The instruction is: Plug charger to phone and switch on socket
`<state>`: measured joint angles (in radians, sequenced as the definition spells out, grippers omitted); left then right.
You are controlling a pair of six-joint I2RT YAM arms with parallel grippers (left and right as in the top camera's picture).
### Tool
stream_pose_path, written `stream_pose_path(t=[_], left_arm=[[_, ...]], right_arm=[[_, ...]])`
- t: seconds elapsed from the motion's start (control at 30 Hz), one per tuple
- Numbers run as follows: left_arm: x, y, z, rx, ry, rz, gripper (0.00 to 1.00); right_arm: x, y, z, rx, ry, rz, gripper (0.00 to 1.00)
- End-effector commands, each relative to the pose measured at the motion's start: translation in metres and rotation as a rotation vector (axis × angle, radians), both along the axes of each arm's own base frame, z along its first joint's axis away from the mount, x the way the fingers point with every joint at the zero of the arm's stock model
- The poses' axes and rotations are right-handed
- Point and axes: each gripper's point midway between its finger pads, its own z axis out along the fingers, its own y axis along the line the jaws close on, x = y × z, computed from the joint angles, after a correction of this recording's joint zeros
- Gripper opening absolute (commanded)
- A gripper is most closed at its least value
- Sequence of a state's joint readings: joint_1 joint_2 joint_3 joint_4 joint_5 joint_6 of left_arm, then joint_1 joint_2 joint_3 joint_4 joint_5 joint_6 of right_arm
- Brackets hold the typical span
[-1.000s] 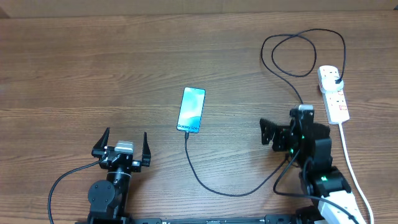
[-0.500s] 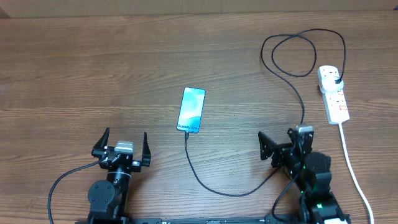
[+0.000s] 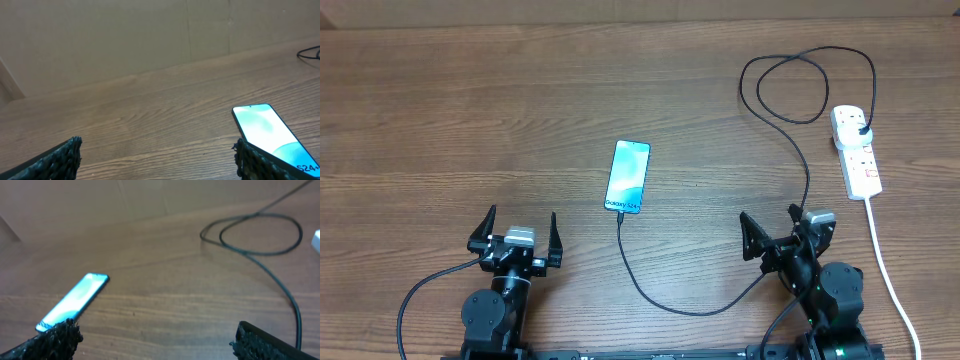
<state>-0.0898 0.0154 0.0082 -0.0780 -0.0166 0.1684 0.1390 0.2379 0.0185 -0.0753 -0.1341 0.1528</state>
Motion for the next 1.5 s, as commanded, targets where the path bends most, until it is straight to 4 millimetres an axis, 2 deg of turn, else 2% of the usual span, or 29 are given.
stream_pose_path(t=[0.0,0.3,1.47], left_arm=[[0.0,0.003,0.001,0.019,-0.01,0.014,1.0],[0.0,0.003,0.001,0.019,-0.01,0.014,1.0],[0.0,0.003,0.001,0.019,-0.01,0.014,1.0]], right_arm=[[-0.002,0.001,0.009,0.005,-0.051,0.01,1.0],[-0.008,0.001,0.053,0.031,-0.241,0.009,1.0],[-0.008,0.0,0.05,0.029,-0.229,0.009,1.0]])
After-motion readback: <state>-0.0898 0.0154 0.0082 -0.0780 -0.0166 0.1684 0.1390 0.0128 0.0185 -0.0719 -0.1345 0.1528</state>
